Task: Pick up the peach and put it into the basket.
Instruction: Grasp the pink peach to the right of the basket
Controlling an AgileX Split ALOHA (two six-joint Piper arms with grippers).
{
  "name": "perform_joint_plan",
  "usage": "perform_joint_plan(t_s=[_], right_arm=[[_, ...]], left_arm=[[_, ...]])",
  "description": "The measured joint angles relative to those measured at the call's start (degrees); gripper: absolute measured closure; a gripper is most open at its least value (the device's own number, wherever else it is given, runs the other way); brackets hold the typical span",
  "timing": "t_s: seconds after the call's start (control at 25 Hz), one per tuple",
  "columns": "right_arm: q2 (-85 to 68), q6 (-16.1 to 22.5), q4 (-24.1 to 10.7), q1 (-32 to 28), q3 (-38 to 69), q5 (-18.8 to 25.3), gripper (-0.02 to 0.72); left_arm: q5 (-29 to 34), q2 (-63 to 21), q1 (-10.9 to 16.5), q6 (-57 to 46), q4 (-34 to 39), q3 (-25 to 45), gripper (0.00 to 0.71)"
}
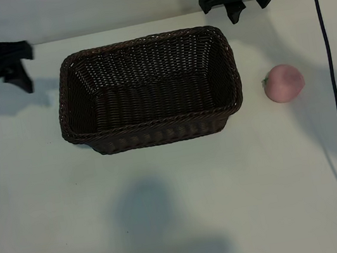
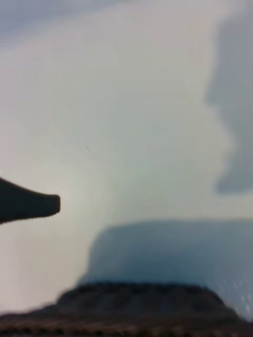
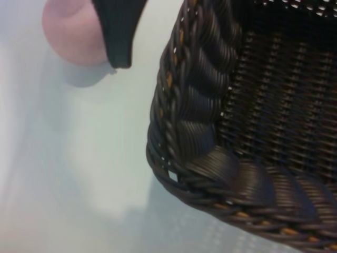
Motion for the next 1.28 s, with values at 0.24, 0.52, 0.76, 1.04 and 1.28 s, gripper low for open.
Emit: perform_joint_plan(t_s=[0.24, 0.52, 0.76, 1.04, 1.28], right_arm=[[0.0, 0.0, 0.0, 0.0, 0.0, 0.0, 0.177], [0.0, 0.0, 0.3, 0.0, 0.0, 0.0, 0.177], [0.0, 0.0, 3.0, 0.0, 0.0, 0.0, 0.177], [-1.2, 0.0, 6.4, 0.0, 0.0, 0.0, 0.177], [-2.6, 0.0, 5.9, 0.0, 0.0, 0.0, 0.177]], left_arm=[[2.7, -4.2, 1.9, 1.9, 0.1, 0.0, 0.113], [0.6, -4.7, 1.5, 4.4, -4.1, 0.0, 0.113], [0.0, -4.7, 1.4, 5.9, -5.5, 0.0, 0.113], [-0.3, -2.9, 1.4, 5.9, -5.8, 0.1, 0.114], [-1.3, -2.9, 1.4, 6.0, -7.3, 0.1, 0.114]])
